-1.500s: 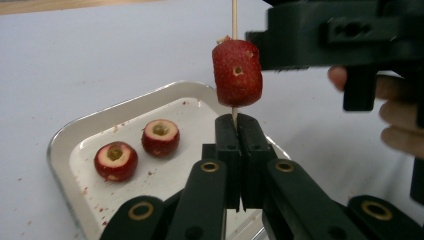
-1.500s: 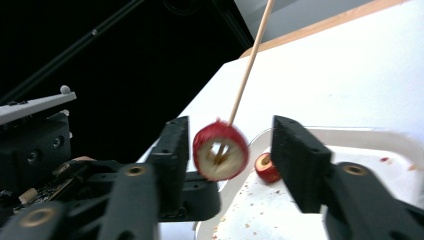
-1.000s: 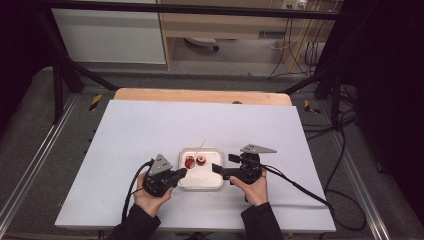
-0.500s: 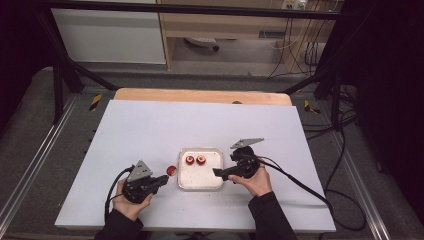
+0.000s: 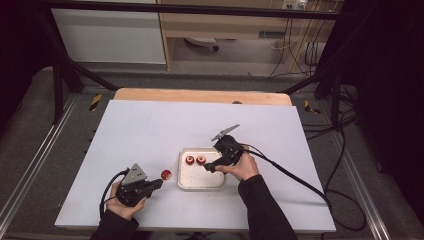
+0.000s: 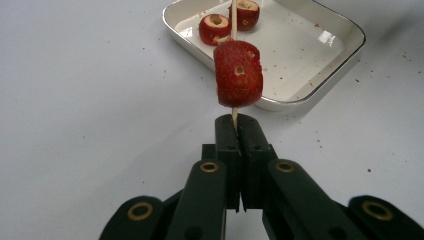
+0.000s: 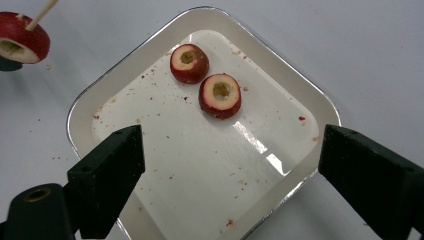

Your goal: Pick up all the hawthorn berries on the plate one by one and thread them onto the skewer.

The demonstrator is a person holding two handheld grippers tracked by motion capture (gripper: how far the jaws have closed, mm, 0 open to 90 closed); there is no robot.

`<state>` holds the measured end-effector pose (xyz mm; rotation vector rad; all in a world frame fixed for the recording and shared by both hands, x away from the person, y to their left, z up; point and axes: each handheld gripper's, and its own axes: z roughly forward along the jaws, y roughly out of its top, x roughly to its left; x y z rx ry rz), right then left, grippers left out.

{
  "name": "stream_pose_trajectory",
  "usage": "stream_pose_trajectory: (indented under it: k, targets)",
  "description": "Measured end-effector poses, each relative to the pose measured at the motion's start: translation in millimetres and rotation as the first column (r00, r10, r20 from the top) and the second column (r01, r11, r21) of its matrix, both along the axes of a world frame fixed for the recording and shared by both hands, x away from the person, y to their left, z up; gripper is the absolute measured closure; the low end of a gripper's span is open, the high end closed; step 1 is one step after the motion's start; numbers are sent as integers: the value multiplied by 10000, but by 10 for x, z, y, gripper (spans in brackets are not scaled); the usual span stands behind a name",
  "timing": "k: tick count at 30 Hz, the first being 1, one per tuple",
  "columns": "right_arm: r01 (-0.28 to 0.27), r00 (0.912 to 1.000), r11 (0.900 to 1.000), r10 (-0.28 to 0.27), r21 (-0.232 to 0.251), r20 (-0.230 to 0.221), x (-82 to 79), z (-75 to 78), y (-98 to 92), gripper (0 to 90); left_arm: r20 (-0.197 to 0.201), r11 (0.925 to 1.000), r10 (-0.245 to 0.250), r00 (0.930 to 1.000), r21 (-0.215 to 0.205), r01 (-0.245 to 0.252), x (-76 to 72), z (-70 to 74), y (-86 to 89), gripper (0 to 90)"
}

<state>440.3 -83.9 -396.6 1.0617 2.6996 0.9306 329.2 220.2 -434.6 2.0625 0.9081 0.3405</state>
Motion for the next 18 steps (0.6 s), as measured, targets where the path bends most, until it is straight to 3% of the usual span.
stream_pose_trajectory:
  k: [4, 12, 18]
  targets:
    - [-253, 9996, 9989, 248, -387, -126, 93, 5, 128, 151, 7, 10000, 1, 10000, -36, -1, 4, -2, 30, 884]
    - [-667, 9967, 9952, 630, -718, -519, 266, -10, 364, 250, 25, 9999, 53, 10000, -133, -52, 3, 8, 59, 885]
    - [-789, 9932, 9915, 693, -1031, -933, 360, -86, 433, 344, 10, 9999, 34, 10000, -113, -34, 5, 6, 57, 884]
